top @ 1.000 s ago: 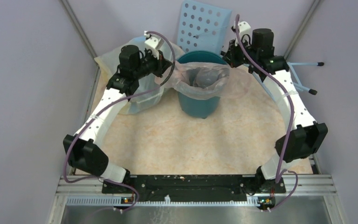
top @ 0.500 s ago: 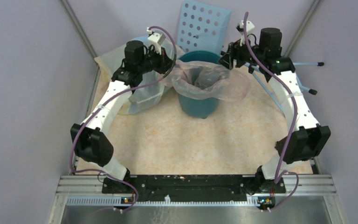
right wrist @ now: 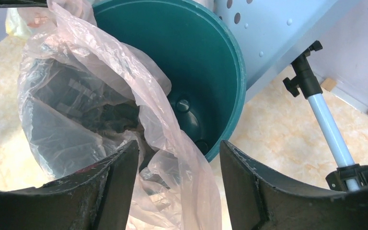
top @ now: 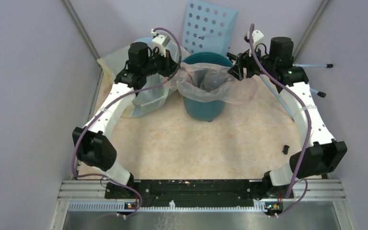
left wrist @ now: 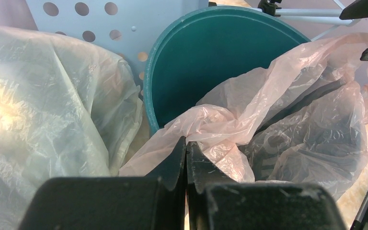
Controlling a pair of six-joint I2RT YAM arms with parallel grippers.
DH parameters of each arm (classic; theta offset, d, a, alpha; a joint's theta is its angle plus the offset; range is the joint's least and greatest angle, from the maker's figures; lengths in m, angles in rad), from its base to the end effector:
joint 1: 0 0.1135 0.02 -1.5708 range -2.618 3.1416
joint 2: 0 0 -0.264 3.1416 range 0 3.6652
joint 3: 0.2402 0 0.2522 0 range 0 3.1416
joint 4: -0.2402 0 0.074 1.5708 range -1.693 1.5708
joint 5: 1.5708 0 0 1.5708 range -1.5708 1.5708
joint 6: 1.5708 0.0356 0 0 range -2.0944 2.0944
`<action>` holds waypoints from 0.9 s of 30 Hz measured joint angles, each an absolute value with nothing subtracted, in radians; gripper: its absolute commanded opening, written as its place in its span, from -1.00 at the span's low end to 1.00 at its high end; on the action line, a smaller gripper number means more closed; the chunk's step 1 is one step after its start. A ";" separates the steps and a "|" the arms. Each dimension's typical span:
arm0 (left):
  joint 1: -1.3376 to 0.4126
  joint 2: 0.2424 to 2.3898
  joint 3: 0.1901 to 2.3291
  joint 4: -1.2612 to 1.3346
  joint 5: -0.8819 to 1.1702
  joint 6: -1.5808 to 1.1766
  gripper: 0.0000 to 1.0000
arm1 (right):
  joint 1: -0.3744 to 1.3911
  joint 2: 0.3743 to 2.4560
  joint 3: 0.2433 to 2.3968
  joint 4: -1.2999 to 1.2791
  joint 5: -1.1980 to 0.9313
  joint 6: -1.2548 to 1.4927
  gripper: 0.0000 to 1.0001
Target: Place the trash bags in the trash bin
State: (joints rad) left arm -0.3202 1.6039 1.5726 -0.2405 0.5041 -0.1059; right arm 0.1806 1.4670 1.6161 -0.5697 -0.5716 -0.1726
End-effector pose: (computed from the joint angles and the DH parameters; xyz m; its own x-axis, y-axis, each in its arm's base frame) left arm 0.3522 -0.1349 0.4014 -0.3292 0.0117 -0.9442 0.6863 0.6897 -0.2308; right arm 0.3122 0.0766 0.4294 -0.2863 -0.1991 -0.9372 -0.6964 0.7151 0.0608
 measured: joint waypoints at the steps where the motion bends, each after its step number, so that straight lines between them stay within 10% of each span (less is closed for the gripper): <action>1: -0.320 1.604 1.573 -0.241 0.504 -0.106 -1.00 | 0.181 1.467 1.616 -0.574 -0.566 -0.174 0.12; 7: -0.320 1.604 1.573 -0.240 0.501 -0.107 -1.00 | 0.181 1.482 1.620 -0.579 -0.551 -0.168 -1.00; 27: -0.286 1.792 1.759 -0.321 0.487 -0.183 -1.00 | 0.174 1.732 1.873 -0.607 -0.366 0.099 -1.00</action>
